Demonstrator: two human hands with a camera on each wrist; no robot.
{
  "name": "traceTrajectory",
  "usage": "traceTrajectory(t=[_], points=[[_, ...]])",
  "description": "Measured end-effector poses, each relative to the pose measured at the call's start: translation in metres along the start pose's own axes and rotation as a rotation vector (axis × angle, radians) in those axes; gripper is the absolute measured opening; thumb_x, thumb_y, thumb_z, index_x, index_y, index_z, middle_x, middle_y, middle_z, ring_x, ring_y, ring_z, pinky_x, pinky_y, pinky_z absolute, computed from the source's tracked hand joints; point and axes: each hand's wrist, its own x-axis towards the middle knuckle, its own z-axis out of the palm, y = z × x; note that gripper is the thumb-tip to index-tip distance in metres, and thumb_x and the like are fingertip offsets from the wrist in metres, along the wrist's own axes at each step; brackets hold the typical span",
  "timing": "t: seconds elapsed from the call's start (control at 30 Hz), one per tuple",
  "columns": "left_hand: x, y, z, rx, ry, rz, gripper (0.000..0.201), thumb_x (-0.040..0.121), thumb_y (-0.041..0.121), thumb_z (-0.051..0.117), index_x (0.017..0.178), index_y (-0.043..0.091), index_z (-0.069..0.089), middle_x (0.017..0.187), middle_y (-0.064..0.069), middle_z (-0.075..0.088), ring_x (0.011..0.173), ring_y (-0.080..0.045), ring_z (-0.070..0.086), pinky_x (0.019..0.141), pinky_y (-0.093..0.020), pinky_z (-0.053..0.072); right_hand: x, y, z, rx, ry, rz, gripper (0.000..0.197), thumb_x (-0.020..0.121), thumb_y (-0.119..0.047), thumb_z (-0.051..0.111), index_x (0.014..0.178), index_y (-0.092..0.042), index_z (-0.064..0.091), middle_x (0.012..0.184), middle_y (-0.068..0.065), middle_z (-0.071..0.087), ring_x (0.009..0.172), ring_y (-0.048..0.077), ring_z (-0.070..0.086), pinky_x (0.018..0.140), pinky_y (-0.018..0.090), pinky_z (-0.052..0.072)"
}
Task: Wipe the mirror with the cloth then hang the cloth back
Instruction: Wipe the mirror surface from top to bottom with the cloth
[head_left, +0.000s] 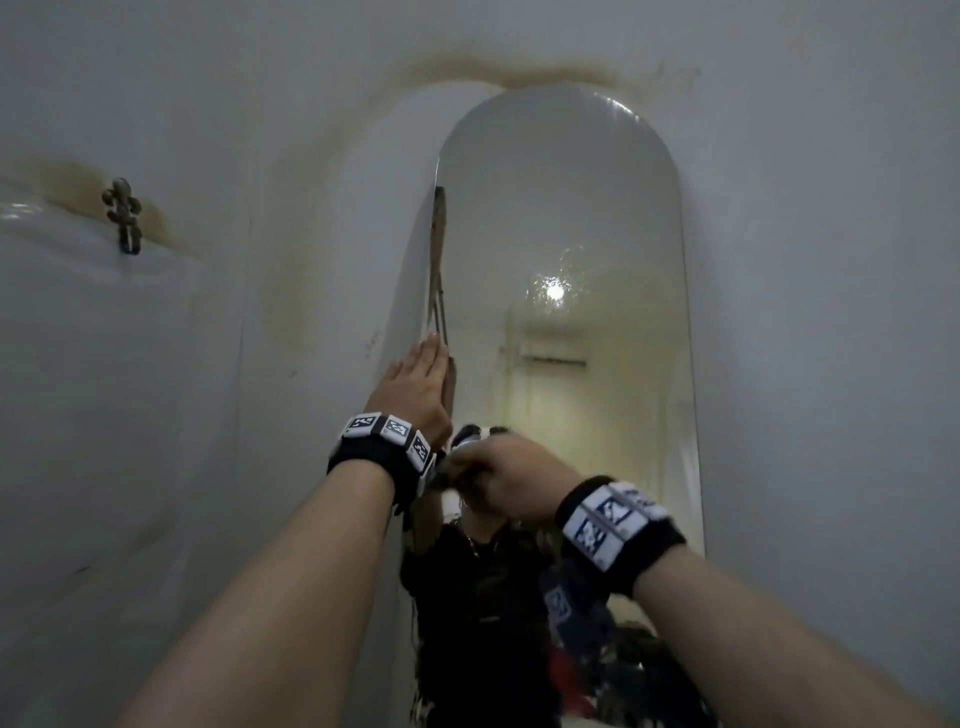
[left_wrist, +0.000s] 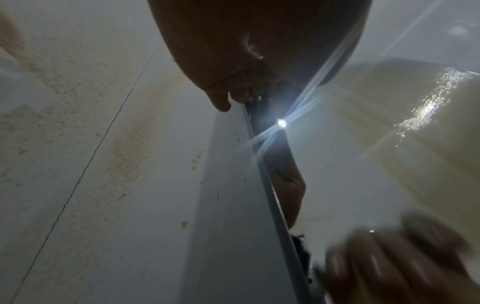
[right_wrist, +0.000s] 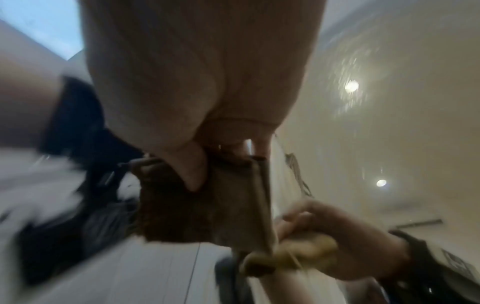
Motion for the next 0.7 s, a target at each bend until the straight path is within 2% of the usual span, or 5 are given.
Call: traceTrajectory(t=[0.1, 0.2, 0.4, 0.5, 0.7], points=[[-0.001, 0.000, 0.003, 0.011, 0.029, -0.006, 0.078, 0.089, 0.017, 0.038, 0.154, 0.013, -0.003, 0.163, -0.002, -0.007, 0.150, -0.017, -0.002, 0.120, -0.034, 0.000, 0.029, 0.018, -0.091, -0.019, 0.400, 0.125, 0.038, 0.088, -0.006, 0.053, 0.114, -0.030, 0.066, 0.100, -0.007, 0.067, 0.095, 0.018, 0.062, 0.071, 0.018, 0.044], [-0.003, 0.003, 0.007, 0.012, 0.093, -0.004, 0.072, 0.093, 0.023, 0.035, 0.155, 0.013, 0.000, 0.163, -0.003, -0.005, 0.150, -0.017, -0.001, 0.120, -0.034, 0.000, 0.065, 0.039, -0.153, -0.215, 0.697, 0.146, 0.048, 0.080, 0.006, 0.049, 0.120, -0.016, 0.065, 0.121, 0.007, 0.066, 0.112, 0.028, 0.059, 0.094, 0.028, 0.044], [0.002, 0.007, 0.014, 0.034, 0.136, -0.013, 0.068, 0.096, 0.026, 0.033, 0.154, 0.009, 0.002, 0.163, -0.008, -0.002, 0.151, -0.021, 0.000, 0.123, -0.038, 0.003, 0.099, 0.071, -0.133, -0.298, 0.406, 0.304, 0.054, 0.087, 0.000, 0.043, 0.133, -0.027, 0.054, 0.147, 0.007, 0.044, 0.134, 0.031, 0.038, 0.113, 0.036, 0.028], [0.004, 0.012, 0.021, -0.006, 0.153, -0.039, 0.062, 0.098, 0.022, 0.028, 0.154, 0.007, 0.007, 0.163, -0.010, 0.002, 0.150, -0.023, 0.003, 0.123, -0.038, 0.005, 0.070, 0.057, -0.085, -0.291, 0.390, 0.270, 0.056, 0.091, 0.000, 0.040, 0.139, -0.028, 0.046, 0.155, -0.002, 0.027, 0.144, 0.026, 0.019, 0.119, 0.041, 0.011], [0.007, 0.017, 0.027, -0.015, 0.160, -0.088, 0.066, 0.095, 0.025, 0.034, 0.153, 0.003, 0.010, 0.162, -0.013, 0.005, 0.150, -0.025, 0.005, 0.123, -0.038, 0.007, -0.010, 0.034, 0.011, -0.268, 0.259, 0.109, 0.052, 0.091, -0.014, 0.045, 0.141, -0.027, 0.043, 0.154, -0.005, 0.030, 0.145, 0.018, 0.018, 0.120, 0.038, 0.001]])
